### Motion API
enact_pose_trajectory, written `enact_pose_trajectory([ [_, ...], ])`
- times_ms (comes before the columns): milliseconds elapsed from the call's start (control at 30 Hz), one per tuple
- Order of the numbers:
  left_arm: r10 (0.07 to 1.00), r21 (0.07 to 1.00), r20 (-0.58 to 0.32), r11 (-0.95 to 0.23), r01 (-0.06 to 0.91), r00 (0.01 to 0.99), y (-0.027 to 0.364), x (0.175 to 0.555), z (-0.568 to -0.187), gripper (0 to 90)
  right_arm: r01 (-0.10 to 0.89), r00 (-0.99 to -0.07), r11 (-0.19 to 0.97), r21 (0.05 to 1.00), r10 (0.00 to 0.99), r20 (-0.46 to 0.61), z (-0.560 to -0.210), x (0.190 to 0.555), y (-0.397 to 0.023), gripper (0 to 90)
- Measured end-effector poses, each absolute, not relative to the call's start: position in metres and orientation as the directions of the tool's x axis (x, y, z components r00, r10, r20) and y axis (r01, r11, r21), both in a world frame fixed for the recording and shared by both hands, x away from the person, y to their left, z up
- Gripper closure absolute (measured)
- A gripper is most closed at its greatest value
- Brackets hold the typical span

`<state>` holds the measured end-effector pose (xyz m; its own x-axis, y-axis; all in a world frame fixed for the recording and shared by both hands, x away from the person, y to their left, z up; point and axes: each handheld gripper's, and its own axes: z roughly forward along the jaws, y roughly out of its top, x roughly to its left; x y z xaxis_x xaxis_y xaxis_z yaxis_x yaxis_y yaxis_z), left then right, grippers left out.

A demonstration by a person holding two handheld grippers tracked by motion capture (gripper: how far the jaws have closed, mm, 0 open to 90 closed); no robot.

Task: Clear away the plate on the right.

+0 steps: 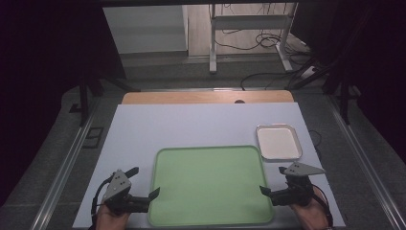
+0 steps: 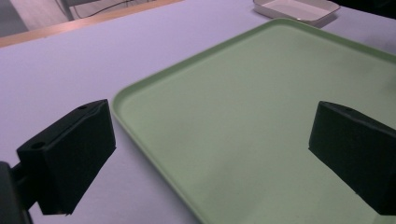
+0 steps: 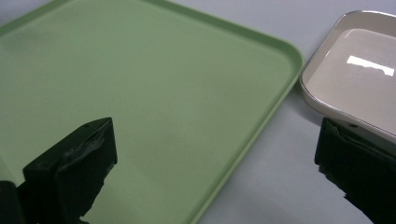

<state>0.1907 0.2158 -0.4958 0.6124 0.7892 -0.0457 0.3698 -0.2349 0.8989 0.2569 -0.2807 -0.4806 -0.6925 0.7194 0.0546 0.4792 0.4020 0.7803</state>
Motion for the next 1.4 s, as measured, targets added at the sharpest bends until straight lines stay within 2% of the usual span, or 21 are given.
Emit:
enact_pose_trajectory([
  [433,0.786,0.889,-0.036,-0.256,0.379,0.617,0.2151,0.1912,-0.4987,0.3,0.455,-0.729,0.46,0.763,0.684,0.022,-0.4846,0.2575,-0.2713,0.0],
  [1033,0.797,0.876,-0.036,-0.265,0.404,0.602,0.2161,0.1913,-0.5007,0.3,0.462,-0.722,0.455,0.761,0.692,0.025,-0.4837,0.2583,-0.2709,0.0],
  [1400,0.799,0.874,-0.036,-0.266,0.407,0.6,0.2162,0.1906,-0.5009,0.3,0.441,-0.699,0.415,0.796,0.715,0.015,-0.4799,0.2641,-0.2732,0.0],
])
